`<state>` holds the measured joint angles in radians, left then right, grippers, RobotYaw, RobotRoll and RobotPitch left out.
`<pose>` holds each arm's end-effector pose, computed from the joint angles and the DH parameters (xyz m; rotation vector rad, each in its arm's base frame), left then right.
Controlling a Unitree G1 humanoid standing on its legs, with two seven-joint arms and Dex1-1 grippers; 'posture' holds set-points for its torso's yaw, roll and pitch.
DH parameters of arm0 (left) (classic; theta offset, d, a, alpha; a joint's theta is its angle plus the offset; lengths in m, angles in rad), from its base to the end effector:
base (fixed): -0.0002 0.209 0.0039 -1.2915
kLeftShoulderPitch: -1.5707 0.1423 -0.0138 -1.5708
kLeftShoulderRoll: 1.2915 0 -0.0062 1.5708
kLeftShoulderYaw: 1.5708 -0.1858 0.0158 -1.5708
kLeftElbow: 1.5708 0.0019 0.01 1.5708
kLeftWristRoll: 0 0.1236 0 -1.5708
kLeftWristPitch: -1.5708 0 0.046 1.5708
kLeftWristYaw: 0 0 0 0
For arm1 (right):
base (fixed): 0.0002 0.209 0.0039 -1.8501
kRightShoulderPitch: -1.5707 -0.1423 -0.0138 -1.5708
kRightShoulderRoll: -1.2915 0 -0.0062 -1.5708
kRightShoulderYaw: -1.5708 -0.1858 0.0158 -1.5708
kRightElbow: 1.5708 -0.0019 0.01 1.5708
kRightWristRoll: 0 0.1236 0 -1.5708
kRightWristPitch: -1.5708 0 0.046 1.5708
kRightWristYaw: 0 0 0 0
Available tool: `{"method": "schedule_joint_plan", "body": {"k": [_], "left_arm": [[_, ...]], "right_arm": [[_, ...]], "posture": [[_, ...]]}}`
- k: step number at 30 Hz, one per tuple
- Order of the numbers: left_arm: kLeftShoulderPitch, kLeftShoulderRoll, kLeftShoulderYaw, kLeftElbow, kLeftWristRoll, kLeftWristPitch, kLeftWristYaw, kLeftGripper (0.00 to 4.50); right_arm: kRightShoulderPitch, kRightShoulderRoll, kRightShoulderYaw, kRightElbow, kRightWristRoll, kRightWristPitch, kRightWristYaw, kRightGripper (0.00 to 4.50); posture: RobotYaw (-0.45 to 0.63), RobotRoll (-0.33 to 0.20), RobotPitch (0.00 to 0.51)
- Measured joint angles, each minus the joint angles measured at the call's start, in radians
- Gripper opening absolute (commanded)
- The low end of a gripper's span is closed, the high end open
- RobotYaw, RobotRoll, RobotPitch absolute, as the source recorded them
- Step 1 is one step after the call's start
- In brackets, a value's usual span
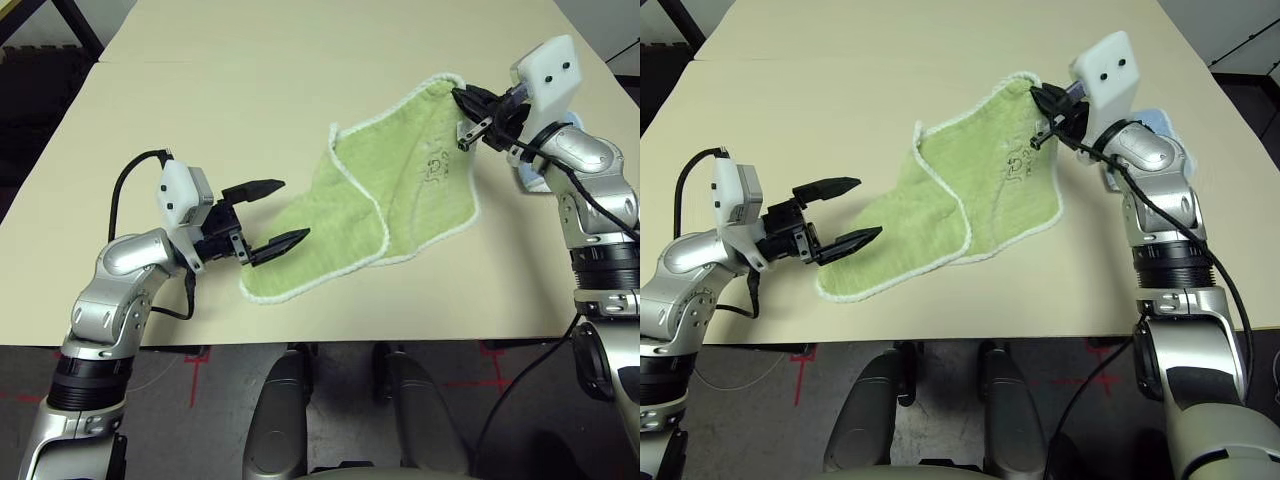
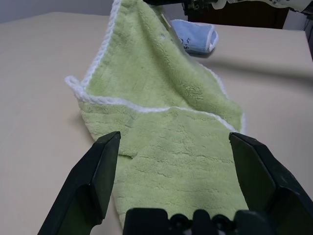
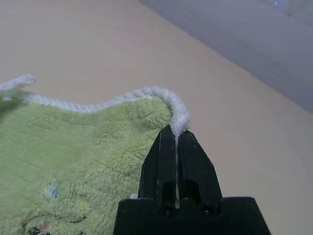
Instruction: Fold the towel and set it aside.
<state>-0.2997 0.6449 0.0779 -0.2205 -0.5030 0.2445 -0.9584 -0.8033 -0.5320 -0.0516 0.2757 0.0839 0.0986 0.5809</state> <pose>0.2284 0.2384 0.1700 0.2823 -0.1806 -1.0457 0.3034 -0.2242 0.2250 -0.4973 -0.3352 0.4680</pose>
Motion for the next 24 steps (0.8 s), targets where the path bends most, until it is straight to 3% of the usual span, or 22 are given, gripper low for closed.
{"method": "schedule_joint_plan", "body": {"k": [10, 16, 24], "left_arm": [[-0.001, -0.003, -0.001, 0.000, -0.001, 0.010, 0.015, 4.50], [-0.077, -0.095, 0.022, -0.007, -0.049, 0.144, 0.174, 4.50], [-0.094, -0.114, 0.032, -0.041, -0.055, 0.187, 0.232, 4.50]], "right_arm": [[0.010, 0.001, 0.000, 0.004, -0.015, -0.015, -0.008, 0.05], [0.023, 0.001, 0.000, 0.009, -0.018, -0.015, -0.009, 0.05], [0.026, 0.001, 0.000, 0.016, -0.018, -0.014, -0.009, 0.05]], "posture": [[0.00, 0.000, 0.274], [0.00, 0.000, 0.274], [0.00, 0.000, 0.274]]}}
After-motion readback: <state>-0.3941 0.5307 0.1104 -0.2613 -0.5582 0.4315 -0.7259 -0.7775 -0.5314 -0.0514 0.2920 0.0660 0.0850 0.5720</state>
